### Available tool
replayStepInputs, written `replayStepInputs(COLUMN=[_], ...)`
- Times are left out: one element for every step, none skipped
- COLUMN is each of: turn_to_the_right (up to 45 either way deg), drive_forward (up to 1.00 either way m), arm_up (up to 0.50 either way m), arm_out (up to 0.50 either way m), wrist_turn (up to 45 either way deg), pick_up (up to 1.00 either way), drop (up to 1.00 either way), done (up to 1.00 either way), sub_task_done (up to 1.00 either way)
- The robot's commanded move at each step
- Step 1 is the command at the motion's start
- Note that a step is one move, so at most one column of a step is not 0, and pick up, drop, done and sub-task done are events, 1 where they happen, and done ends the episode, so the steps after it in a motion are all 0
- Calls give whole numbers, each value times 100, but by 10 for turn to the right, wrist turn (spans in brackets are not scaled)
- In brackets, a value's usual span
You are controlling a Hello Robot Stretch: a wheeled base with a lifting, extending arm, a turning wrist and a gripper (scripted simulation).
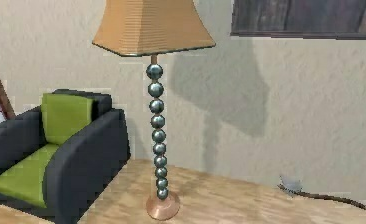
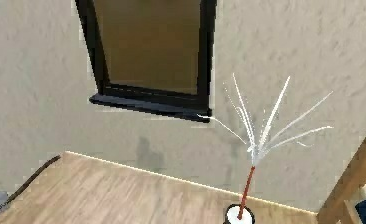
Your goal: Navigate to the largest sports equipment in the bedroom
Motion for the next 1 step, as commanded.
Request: replayStepInputs(turn_to_the_right=[450], drive_forward=[0], arm_up=[0], arm_out=[0], wrist_turn=[0], pick_up=[0], drop=[0], done=[0], sub_task_done=[0])
